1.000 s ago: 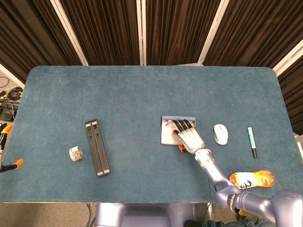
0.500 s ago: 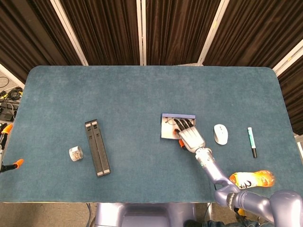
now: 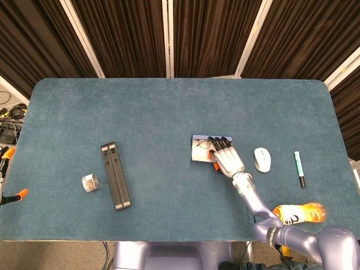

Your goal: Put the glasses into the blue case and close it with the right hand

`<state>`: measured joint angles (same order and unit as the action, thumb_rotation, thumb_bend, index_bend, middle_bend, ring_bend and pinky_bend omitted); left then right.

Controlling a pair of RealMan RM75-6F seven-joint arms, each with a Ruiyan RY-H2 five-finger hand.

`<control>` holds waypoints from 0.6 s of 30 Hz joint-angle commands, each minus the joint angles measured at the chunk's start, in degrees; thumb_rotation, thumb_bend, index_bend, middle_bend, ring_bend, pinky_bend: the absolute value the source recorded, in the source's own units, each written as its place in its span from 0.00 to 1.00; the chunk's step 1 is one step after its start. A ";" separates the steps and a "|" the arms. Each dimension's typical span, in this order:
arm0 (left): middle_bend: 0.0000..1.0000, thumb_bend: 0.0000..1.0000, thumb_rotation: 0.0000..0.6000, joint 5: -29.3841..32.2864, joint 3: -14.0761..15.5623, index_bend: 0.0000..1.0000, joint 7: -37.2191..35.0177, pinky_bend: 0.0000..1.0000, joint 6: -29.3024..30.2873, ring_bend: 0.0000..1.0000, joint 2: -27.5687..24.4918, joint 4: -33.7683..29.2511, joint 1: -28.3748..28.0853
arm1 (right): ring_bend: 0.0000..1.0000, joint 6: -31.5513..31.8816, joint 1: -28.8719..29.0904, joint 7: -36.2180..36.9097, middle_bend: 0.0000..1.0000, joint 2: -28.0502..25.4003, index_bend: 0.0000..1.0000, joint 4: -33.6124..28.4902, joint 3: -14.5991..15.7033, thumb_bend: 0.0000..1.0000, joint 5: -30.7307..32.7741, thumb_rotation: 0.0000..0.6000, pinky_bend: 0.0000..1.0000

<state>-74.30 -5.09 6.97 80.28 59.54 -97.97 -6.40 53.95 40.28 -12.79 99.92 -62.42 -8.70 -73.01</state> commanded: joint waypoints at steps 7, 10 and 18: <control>0.00 0.00 1.00 -0.49 0.19 0.00 0.10 0.00 0.48 0.00 -0.08 -0.39 0.22 | 0.00 3.23 -1.50 3.63 0.00 -2.95 0.52 -3.18 2.42 0.50 -5.18 1.00 0.00; 0.00 0.00 1.00 -0.60 0.25 0.00 0.13 0.00 0.52 0.00 -0.10 -0.49 0.25 | 0.00 3.97 -2.10 4.28 0.00 -4.33 0.57 -4.61 3.49 0.50 -6.70 1.00 0.00; 0.00 0.00 1.00 -0.58 0.28 0.00 0.05 0.00 0.34 0.00 -0.14 -0.45 0.20 | 0.00 5.04 -3.00 5.25 0.01 -9.38 0.61 -9.68 6.05 0.51 -10.62 1.00 0.00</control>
<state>-74.91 -4.80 7.04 80.65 59.40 -98.43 -6.19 58.84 37.45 -7.68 91.54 -71.10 -3.22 -82.86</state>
